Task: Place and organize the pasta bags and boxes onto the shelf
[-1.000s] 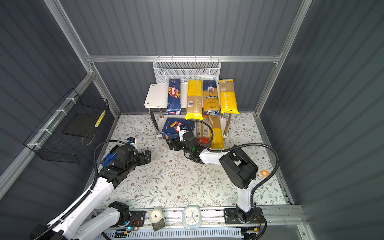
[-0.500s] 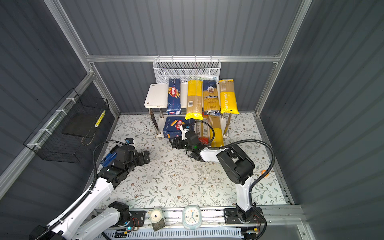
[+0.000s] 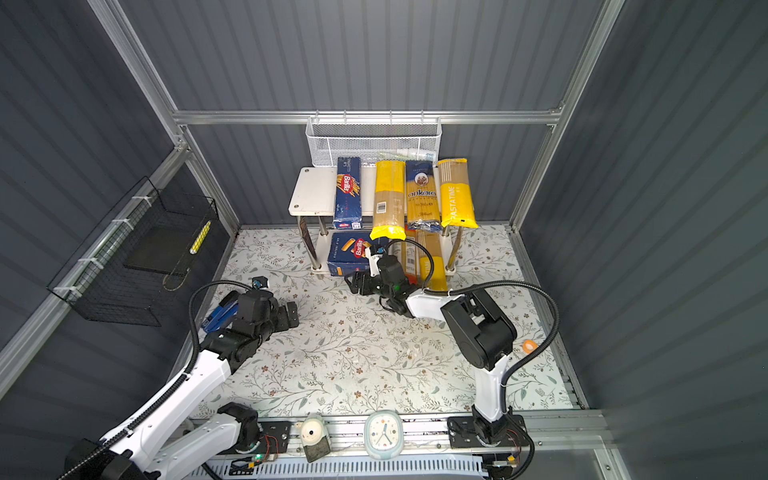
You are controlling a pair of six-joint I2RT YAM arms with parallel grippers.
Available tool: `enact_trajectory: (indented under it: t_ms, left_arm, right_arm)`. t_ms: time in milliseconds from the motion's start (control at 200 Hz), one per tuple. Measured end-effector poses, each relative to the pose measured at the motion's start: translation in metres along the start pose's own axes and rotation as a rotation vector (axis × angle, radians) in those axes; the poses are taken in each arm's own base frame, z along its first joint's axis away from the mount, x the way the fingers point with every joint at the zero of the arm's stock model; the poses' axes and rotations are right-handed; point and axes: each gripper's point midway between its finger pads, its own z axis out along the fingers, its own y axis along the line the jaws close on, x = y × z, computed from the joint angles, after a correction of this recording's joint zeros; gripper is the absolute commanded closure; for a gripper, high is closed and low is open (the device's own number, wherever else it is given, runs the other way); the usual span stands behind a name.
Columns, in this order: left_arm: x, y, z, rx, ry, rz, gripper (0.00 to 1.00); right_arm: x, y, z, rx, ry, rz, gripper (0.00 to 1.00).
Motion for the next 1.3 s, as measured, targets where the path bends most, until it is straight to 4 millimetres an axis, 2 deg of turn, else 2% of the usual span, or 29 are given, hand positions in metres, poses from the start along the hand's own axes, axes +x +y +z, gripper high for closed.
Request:
enact_trajectory:
  t_ms: [155,625,940,1040,1110,1205,1300]
  left_arm:
    - [-0.003,0.000,0.000,-0.004,-0.012,-0.002,0.01]
    - [-0.002,0.009,0.002,-0.039,-0.024,-0.007,0.01]
    - [-0.003,0.015,0.000,-0.063,-0.052,-0.011,0.01]
    - [0.000,0.022,0.004,-0.089,-0.061,-0.014,0.01]
    - [0.001,0.029,0.008,-0.112,-0.066,-0.012,0.00]
    - [-0.002,0.043,0.016,-0.156,-0.080,-0.033,0.01]
    - [-0.008,0.072,0.026,-0.223,-0.098,-0.098,0.00]
  right_arm:
    - [0.000,0.000,0.001,-0.002,0.006,-0.005,0.18]
    - [-0.014,-0.007,0.029,-0.002,0.005,0.000,0.17]
    - [-0.018,-0.010,0.030,0.007,0.009,-0.018,0.17]
    - [-0.009,-0.013,0.014,0.027,0.020,-0.017,0.17]
    - [-0.002,-0.014,-0.006,0.045,0.024,-0.015,0.16]
    - [0.009,-0.016,-0.040,0.073,0.013,-0.010,0.15]
    - [0.015,-0.016,-0.080,0.114,-0.009,-0.010,0.12]
